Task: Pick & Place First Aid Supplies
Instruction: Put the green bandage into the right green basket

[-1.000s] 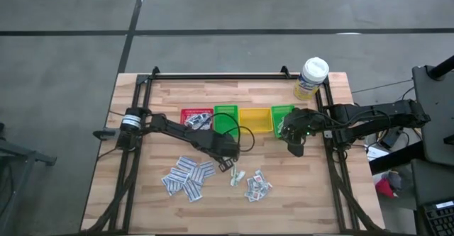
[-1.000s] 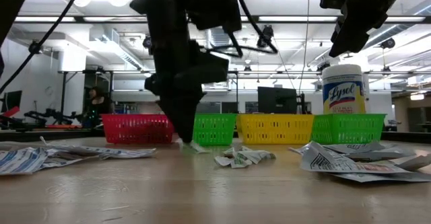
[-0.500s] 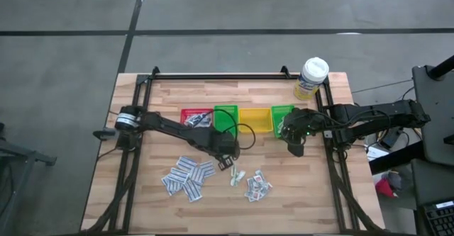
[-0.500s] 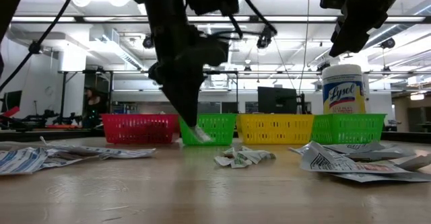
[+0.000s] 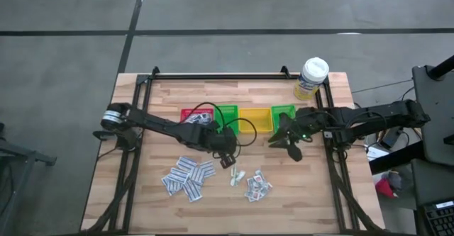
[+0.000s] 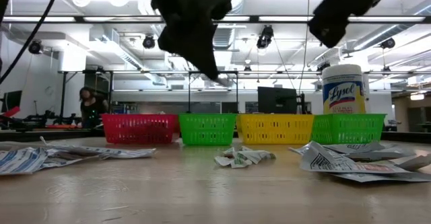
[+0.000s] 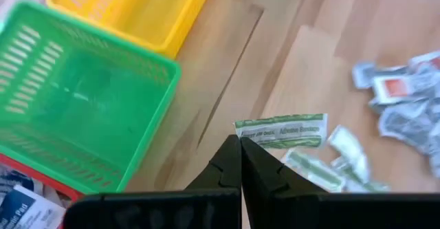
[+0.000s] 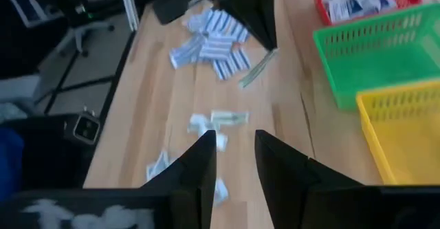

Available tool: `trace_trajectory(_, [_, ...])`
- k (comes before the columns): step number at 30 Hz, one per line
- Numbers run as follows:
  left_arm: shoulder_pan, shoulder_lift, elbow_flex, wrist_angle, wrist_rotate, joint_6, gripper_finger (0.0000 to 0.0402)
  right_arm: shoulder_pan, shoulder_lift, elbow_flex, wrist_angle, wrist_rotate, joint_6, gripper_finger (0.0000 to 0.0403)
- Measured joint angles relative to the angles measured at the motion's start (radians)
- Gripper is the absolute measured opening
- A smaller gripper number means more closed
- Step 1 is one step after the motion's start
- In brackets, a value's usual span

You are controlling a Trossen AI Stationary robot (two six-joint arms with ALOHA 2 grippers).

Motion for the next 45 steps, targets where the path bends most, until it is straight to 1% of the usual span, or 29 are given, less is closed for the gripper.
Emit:
trace_trajectory(3, [-0.009, -0.014, 0.000, 0.013, -0.025, 0.005, 0.0000, 0.000, 0.033, -0.020, 0.060, -0.001, 0.000, 0.0112])
trace_trajectory(6, [-0.016, -0.016, 0.000, 0.018, -0.039, 0.008, 0.0000, 0.000, 0.090, -0.026, 0.084, -0.008, 0.010, 0.0131])
trace_trajectory(11, [-0.018, -0.016, 0.001, 0.040, -0.043, 0.019, 0.0000, 0.001, 0.225, -0.014, 0.214, -0.091, 0.016, 0.0165])
trace_trajectory(14, [-0.021, -0.016, 0.001, 0.047, -0.044, 0.027, 0.0000, 0.000, 0.305, 0.013, 0.240, -0.101, 0.016, 0.0181])
trace_trajectory(19, [-0.030, -0.016, 0.001, 0.049, -0.050, 0.028, 0.0000, -0.007, 0.415, 0.067, 0.261, -0.100, 0.012, 0.0194])
trace_trajectory(23, [-0.037, -0.016, 0.001, 0.048, -0.070, 0.032, 0.0000, -0.011, 0.478, 0.112, 0.272, -0.103, 0.010, 0.0198])
trace_trajectory(30, [-0.042, -0.016, 0.001, 0.056, -0.106, 0.029, 0.0000, -0.011, 0.524, 0.175, 0.276, -0.106, 0.009, 0.0199])
trace_trajectory(36, [-0.044, -0.016, 0.001, 0.078, -0.111, 0.030, 0.0000, -0.012, 0.538, 0.208, 0.271, -0.098, 0.006, 0.0199])
trace_trajectory(42, [-0.051, -0.016, 0.001, 0.089, -0.112, 0.031, 0.0000, -0.013, 0.540, 0.206, 0.260, -0.045, 0.003, 0.0199])
trace_trajectory(45, [-0.053, -0.016, 0.001, 0.094, -0.111, 0.031, 0.0000, -0.015, 0.541, 0.205, 0.259, -0.045, 0.009, 0.0199])
